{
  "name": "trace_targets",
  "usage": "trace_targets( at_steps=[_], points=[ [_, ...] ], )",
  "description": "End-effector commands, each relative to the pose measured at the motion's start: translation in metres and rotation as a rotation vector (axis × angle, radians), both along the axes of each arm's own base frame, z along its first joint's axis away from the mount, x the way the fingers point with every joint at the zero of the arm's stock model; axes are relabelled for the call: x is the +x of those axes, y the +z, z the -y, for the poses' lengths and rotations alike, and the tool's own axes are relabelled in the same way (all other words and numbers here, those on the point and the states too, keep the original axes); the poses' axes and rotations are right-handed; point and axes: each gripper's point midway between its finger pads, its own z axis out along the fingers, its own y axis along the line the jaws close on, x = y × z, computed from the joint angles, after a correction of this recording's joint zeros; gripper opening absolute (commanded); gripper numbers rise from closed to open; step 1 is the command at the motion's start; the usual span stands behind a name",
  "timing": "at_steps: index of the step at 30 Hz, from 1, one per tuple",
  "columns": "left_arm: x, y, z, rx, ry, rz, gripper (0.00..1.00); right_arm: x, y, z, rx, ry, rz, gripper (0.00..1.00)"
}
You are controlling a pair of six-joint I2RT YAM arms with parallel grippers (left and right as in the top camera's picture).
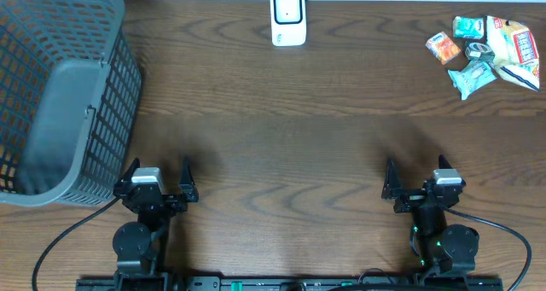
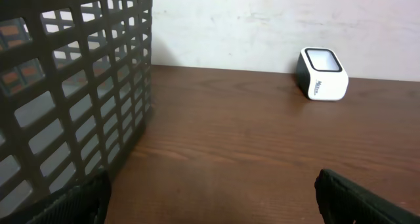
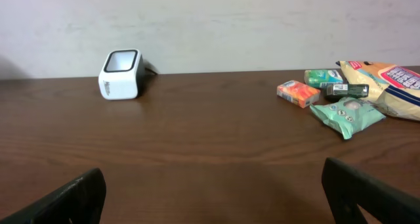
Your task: Scan the item barcode
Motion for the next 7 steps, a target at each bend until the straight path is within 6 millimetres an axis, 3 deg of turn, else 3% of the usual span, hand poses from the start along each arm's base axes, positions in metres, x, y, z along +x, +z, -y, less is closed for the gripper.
trace_targets(
  at_steps=[1,7],
  points=[
    [0.0002,-0.0160,0.0015,0.002,-0.007,-0.036,0.98,-0.0003,-0.0004,-0.0011,-0.011,0.005,0.002,0.99],
    [0.0002,-0.0160,0.0015,0.002,-0.007,-0.036,0.97,-0.0003,-0.0004,-0.0011,-0.011,0.005,0.002,0.99]
  ],
)
